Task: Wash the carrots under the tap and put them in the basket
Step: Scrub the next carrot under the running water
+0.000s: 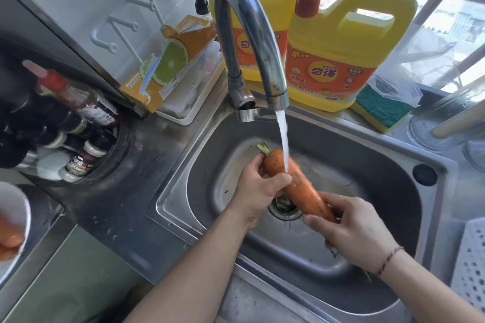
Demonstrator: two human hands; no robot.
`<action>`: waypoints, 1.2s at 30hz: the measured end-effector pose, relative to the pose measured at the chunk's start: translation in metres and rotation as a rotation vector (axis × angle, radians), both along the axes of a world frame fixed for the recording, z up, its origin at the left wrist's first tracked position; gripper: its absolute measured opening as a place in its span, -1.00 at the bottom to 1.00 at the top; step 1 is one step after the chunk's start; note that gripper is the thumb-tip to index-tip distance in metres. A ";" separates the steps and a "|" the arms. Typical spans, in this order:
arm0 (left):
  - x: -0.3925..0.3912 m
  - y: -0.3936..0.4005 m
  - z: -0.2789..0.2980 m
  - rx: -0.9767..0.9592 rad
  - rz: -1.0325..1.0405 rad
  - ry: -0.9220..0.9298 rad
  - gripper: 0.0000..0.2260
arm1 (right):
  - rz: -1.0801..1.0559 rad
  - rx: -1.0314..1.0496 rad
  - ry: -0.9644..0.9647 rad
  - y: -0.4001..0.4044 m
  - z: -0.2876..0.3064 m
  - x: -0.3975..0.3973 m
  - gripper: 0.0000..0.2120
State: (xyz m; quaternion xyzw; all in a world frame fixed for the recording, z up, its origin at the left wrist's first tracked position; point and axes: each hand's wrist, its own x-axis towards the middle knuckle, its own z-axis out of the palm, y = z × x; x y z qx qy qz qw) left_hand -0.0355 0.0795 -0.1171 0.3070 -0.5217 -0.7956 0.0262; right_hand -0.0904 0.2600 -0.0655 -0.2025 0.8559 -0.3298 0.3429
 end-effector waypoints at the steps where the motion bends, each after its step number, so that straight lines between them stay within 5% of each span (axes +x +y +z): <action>1: -0.001 0.001 0.000 -0.007 0.014 -0.004 -0.63 | 0.019 0.038 0.045 0.000 -0.002 0.001 -0.79; 8: 0.007 -0.004 -0.001 0.186 0.017 0.076 -0.64 | 0.073 0.051 0.061 0.004 0.000 -0.004 -0.69; 13: 0.001 0.003 0.000 0.087 0.032 0.031 -0.59 | 0.087 0.170 0.190 -0.002 -0.003 0.004 -0.75; 29: 0.004 -0.004 0.002 0.184 0.023 0.067 -0.68 | -0.107 -0.093 -0.241 -0.006 0.001 -0.004 -0.86; 36: 0.001 -0.003 0.001 0.142 0.059 0.005 -0.68 | -0.045 -0.036 -0.130 -0.010 -0.006 -0.004 -0.84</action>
